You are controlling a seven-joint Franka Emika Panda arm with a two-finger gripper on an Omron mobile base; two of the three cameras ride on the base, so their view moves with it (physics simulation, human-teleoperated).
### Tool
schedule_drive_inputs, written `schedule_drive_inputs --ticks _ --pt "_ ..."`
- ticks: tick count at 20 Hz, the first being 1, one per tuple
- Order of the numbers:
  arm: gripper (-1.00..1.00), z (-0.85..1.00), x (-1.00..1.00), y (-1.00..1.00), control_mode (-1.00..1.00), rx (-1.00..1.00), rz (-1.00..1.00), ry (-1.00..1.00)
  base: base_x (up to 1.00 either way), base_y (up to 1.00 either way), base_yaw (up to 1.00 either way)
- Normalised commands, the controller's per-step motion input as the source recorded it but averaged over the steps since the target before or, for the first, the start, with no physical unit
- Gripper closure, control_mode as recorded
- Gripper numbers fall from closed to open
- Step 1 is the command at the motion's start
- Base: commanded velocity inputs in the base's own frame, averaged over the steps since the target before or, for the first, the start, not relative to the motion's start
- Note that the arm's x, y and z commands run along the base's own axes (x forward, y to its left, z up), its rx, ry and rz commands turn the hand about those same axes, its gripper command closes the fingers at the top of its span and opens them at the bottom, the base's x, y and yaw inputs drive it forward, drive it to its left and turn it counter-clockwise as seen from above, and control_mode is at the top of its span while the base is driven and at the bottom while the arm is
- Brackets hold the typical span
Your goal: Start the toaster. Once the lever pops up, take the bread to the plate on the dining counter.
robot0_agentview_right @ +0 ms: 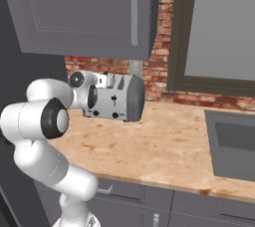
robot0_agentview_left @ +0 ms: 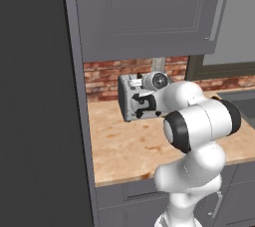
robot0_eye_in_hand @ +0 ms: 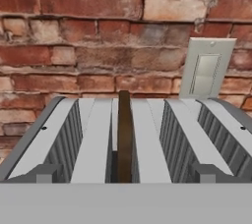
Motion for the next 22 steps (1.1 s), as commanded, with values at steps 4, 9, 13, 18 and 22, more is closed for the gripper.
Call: schedule_drive_inputs --ticks 4,9,13,18,22 --pt "-1.0 0.0 0.12 0.0 -1.0 0.0 0.0 0.0 0.0 0.0 0.0" --pt "-1.0 0.0 0.1 0.0 -1.0 0.0 0.0 0.01 0.0 0.0 0.0" --pt "-1.0 -0.01 0.08 0.0 -1.0 0.0 0.0 0.02 0.0 0.0 0.0" --pt "-1.0 -0.03 0.03 0.0 -1.0 0.0 0.0 0.03 0.0 0.0 0.0" --pt "-1.0 -0.01 0.0 0.0 -1.0 0.0 0.0 0.03 0.0 0.0 0.0"
